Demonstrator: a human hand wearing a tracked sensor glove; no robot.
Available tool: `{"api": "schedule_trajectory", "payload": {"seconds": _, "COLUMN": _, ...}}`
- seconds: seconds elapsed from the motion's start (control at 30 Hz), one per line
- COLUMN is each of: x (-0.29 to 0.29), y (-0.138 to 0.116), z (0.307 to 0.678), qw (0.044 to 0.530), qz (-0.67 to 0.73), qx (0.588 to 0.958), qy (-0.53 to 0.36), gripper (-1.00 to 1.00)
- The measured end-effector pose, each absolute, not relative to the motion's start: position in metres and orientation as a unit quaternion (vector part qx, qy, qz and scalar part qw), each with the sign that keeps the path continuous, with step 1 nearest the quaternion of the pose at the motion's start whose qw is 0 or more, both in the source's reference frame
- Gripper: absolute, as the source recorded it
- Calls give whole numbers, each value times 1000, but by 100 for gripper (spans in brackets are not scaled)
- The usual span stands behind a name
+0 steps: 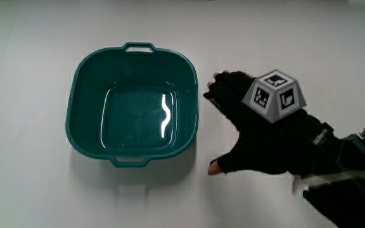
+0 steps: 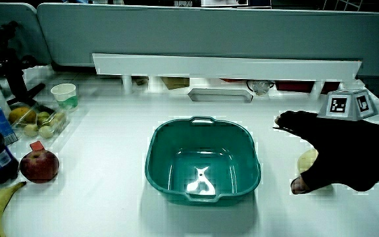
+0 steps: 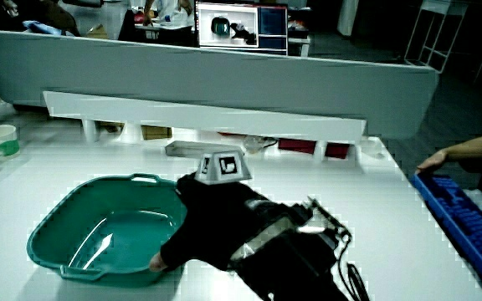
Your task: Pick pear from desk
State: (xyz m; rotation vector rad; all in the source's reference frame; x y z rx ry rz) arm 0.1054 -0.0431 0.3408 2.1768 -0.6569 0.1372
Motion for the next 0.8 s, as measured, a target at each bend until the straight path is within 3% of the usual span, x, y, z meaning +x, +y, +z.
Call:
{"api": "schedule_trajectory", "payload": {"seconds": 0.4, "x": 150, "y": -84, "z": 393, "qw": 465, "qz": 74, "qx": 865, "qy": -173, "gripper": 0}}
{"api": "schedule_trajectory", "payload": {"seconds": 0.8, "x": 190, "y": -101, "z": 450, "qw": 512, "qz": 63, "qx": 852, "qy": -85, "gripper": 0}}
